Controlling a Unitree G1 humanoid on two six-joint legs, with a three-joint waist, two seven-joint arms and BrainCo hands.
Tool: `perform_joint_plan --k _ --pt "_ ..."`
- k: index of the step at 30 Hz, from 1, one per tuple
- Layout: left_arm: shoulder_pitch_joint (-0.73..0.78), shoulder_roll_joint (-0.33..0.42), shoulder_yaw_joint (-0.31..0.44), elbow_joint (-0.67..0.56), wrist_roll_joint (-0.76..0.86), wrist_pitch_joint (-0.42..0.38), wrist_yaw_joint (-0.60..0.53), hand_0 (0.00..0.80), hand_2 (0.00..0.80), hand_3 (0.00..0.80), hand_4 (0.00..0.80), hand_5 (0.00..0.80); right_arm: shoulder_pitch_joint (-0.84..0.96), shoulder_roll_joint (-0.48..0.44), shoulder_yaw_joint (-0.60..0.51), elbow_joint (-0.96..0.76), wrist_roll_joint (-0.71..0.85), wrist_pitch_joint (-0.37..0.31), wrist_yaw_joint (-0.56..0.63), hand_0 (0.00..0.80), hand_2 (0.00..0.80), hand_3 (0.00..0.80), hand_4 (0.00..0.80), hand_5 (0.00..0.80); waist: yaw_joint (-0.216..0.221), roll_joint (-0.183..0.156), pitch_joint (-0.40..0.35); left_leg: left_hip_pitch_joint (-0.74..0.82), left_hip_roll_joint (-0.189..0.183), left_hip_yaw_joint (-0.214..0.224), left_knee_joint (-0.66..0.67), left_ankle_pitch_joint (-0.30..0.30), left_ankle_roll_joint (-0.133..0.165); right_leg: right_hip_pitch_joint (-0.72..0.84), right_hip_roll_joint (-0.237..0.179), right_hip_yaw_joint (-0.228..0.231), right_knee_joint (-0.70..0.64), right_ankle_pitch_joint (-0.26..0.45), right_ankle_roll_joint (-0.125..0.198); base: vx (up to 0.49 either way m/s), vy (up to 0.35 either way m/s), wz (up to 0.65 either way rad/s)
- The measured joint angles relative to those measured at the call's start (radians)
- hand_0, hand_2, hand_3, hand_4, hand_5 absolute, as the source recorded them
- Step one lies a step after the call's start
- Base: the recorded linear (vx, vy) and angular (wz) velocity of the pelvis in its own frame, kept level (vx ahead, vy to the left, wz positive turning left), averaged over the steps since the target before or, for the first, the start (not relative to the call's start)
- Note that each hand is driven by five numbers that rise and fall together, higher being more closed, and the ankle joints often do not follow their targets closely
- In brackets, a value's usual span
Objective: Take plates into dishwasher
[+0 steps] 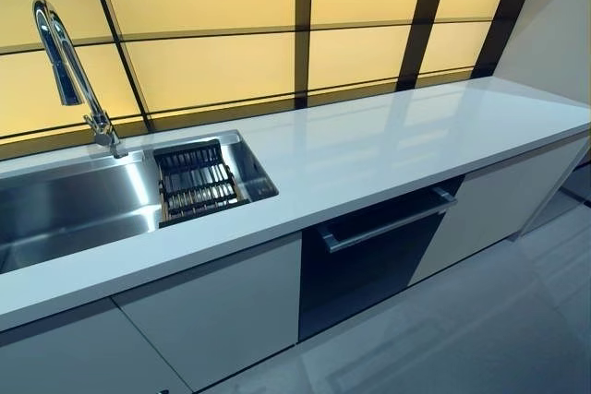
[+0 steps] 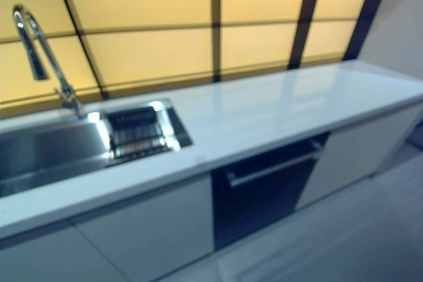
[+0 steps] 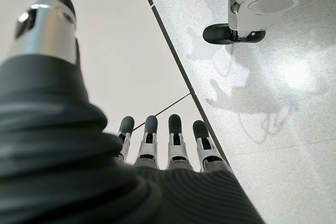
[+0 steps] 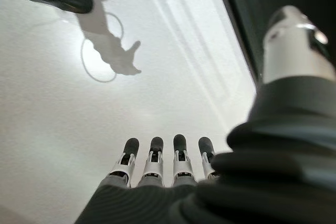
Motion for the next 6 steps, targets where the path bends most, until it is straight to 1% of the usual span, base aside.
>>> perform_joint_plan --k 6 --pt "0.022 -0.005 0.005 0.001 -0.001 0.0 0.0 0.0 0.0 0.0 0.0 0.0 0.001 0.0 0.0 -0.002 -0.017 -0.018 0.018 0.0 0.0 0.0 0.0 0.0 0.001 0.004 0.006 0.008 0.001 0.015 -0.001 -0.001 -0.001 -0.003 0.003 0.028 0.006 0.0 0.001 -0.015 0.012 -0.04"
